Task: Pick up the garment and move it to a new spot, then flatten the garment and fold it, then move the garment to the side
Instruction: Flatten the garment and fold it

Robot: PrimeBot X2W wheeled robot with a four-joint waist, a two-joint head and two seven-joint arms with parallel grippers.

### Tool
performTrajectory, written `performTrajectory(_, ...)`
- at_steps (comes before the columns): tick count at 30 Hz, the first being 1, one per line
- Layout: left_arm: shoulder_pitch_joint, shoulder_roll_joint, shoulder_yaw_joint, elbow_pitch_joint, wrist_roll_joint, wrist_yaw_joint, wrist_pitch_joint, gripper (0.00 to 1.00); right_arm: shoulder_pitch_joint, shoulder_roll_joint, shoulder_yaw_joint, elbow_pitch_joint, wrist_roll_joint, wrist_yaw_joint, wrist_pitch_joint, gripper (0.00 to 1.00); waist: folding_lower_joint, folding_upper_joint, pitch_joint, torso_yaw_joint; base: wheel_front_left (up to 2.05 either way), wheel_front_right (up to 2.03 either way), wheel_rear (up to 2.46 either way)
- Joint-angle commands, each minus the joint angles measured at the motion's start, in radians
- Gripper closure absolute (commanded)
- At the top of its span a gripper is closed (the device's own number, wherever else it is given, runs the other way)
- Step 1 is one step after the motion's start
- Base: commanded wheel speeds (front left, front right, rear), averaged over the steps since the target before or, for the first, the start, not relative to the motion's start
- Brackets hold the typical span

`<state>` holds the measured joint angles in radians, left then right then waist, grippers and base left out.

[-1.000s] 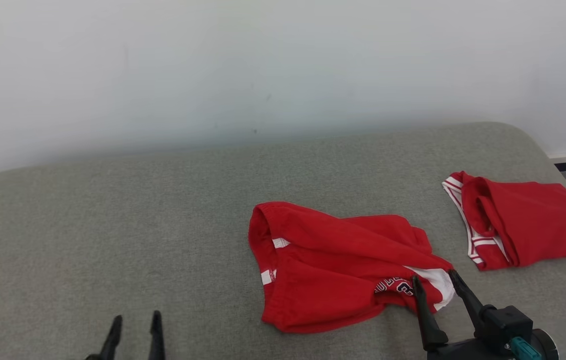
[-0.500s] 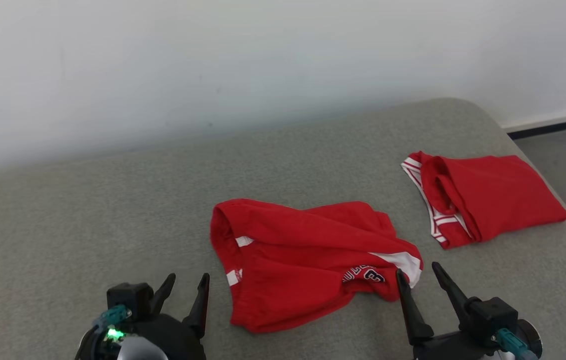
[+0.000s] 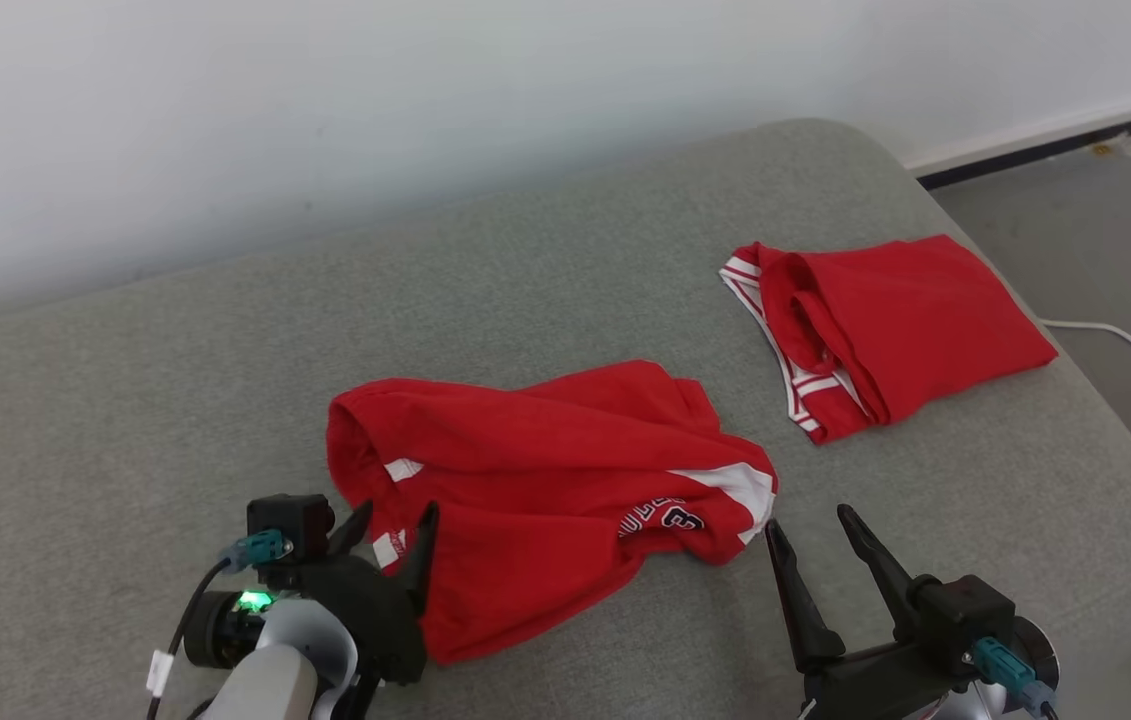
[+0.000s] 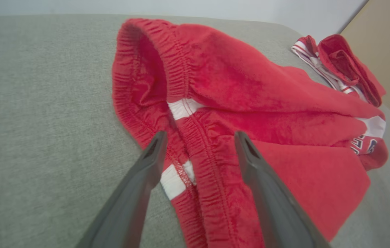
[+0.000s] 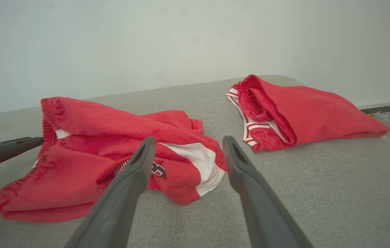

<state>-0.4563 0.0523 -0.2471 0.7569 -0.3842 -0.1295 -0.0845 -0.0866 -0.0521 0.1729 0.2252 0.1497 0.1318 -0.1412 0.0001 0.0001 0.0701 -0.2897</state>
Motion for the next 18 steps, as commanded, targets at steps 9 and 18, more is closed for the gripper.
performTrajectory(9,-0.081,0.001,-0.015,0.118,-0.05,0.008,0.053,0.0,-0.009,0.002,0.002,0.018,0.013,-0.003,-0.01,0.0,-0.0001,-0.0001,0.017,-0.031,0.0,0.0,0.0)
performTrajectory(18,-0.079,-0.001,-0.085,0.117,-0.183,-0.002,0.126,0.0,-0.008,0.002,0.005,0.025,0.019,-0.003,-0.01,0.0,-0.0001,-0.0001,0.005,-0.028,0.0,0.0,0.0)
